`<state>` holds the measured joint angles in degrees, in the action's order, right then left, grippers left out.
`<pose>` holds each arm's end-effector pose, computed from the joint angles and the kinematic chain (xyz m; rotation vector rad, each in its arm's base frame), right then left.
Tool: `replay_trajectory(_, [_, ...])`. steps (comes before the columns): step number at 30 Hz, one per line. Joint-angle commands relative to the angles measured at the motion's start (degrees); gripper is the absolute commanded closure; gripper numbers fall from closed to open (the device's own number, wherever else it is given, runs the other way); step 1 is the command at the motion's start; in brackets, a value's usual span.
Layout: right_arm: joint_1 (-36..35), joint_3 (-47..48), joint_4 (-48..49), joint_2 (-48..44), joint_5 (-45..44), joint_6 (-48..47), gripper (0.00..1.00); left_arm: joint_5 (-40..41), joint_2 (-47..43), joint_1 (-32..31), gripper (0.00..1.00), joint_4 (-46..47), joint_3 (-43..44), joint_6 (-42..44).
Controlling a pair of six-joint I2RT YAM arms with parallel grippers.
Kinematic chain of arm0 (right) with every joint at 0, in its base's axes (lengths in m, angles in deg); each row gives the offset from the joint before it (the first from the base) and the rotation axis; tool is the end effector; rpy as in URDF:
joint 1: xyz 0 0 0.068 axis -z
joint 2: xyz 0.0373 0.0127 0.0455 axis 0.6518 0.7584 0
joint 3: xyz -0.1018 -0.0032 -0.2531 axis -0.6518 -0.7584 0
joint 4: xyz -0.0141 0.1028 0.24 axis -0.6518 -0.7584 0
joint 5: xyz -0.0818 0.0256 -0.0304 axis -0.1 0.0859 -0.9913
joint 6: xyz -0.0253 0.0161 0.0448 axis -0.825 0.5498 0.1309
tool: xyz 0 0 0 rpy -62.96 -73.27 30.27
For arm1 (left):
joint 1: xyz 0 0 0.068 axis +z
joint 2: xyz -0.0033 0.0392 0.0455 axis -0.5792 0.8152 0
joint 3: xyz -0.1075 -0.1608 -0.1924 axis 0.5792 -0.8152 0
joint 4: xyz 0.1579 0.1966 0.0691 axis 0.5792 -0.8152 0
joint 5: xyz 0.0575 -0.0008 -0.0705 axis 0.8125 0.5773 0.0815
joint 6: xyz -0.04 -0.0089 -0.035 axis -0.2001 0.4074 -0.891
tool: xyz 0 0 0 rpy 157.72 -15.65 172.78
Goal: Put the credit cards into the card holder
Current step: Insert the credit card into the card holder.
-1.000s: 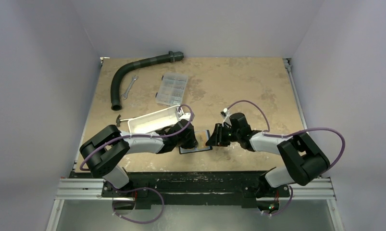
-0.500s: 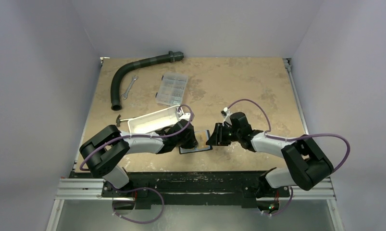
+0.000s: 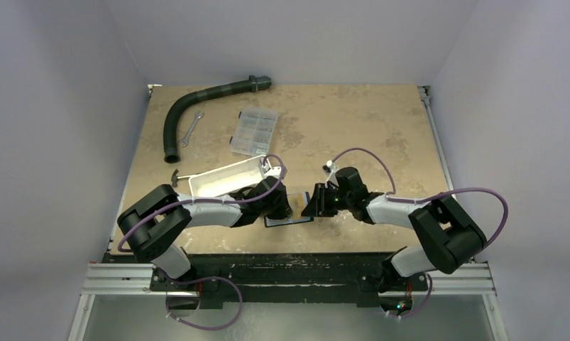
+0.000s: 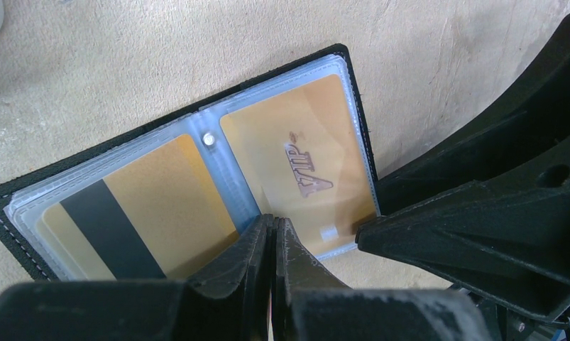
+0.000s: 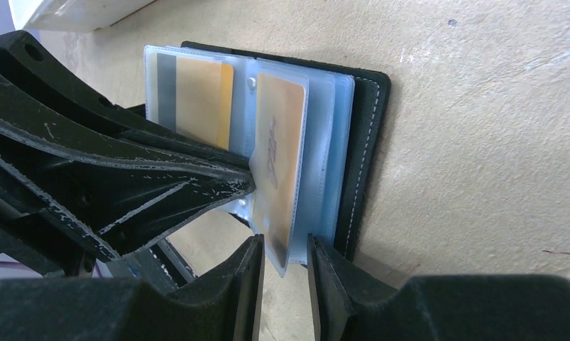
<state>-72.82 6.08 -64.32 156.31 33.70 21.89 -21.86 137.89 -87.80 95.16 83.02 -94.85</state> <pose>0.2050 0.1478 0.1348 -0.1394 2.4925 1.1156 0.1844 -0.2349 0.1414 0.0520 2.4827 -0.7235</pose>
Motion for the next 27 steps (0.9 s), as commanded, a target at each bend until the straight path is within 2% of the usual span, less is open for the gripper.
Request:
replay_trajectory(1, [-1.09,1.94,1.6,-0.79,0.98,0.89,0.65,1.1,1.17,0.15,1.0,-6.39,-2.37,0.31])
replay_trajectory(11, [-2.4,4.12,-3.47,-4.62,-1.54,-0.01,0.64,0.87,1.36,0.19,1.0,-6.08,-2.57,0.31])
replay_trajectory(20, [-2.87,4.85,2.54,0.8,1.13,1.13,0.64,0.86,-2.78,0.26,1.0,-7.57,-1.45,0.52])
replay_trajectory(27, [-2.97,7.07,3.02,2.83,1.91,0.97,0.63,-3.35,-11.31,3.93,0.85,-13.06,0.33,0.09])
